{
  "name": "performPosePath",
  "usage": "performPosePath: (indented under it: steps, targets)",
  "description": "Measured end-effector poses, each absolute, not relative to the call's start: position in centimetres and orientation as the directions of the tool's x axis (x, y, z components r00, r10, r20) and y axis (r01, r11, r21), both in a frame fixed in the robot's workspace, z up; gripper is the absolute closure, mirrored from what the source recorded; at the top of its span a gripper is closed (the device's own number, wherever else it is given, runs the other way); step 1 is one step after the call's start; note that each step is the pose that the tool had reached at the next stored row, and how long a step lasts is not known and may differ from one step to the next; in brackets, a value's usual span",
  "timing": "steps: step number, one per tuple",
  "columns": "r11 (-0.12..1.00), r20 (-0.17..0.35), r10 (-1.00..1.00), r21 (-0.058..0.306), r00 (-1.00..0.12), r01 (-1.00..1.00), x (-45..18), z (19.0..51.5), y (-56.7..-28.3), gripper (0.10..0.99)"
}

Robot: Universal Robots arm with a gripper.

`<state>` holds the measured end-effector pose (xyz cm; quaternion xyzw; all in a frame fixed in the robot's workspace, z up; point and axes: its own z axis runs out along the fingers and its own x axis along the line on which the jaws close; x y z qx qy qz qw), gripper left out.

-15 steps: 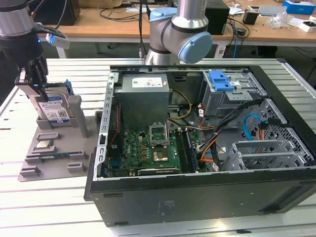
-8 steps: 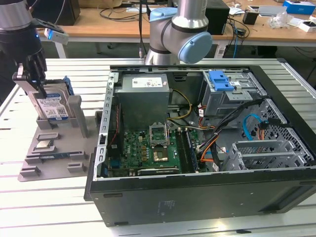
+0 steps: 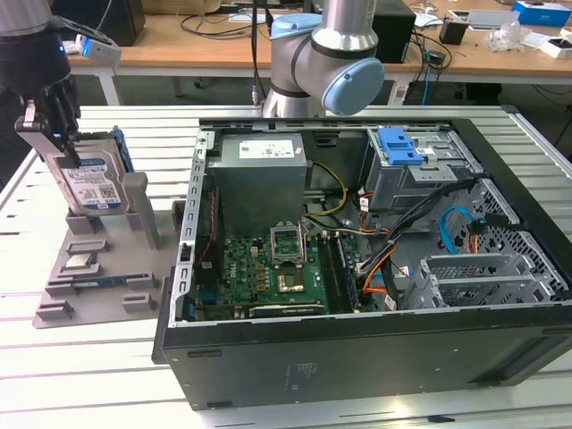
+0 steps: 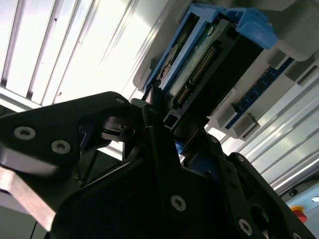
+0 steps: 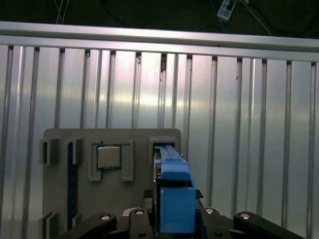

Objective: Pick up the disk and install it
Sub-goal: 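Pick up the disk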

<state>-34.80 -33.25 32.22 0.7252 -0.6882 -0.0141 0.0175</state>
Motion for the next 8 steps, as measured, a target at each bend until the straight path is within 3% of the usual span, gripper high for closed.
performPosePath:
  steps: [8]
  targets:
    - [-0.052,0.003,-0.999,0.045,0.052,-0.998,-34.8,33.4,-33.2,0.718]
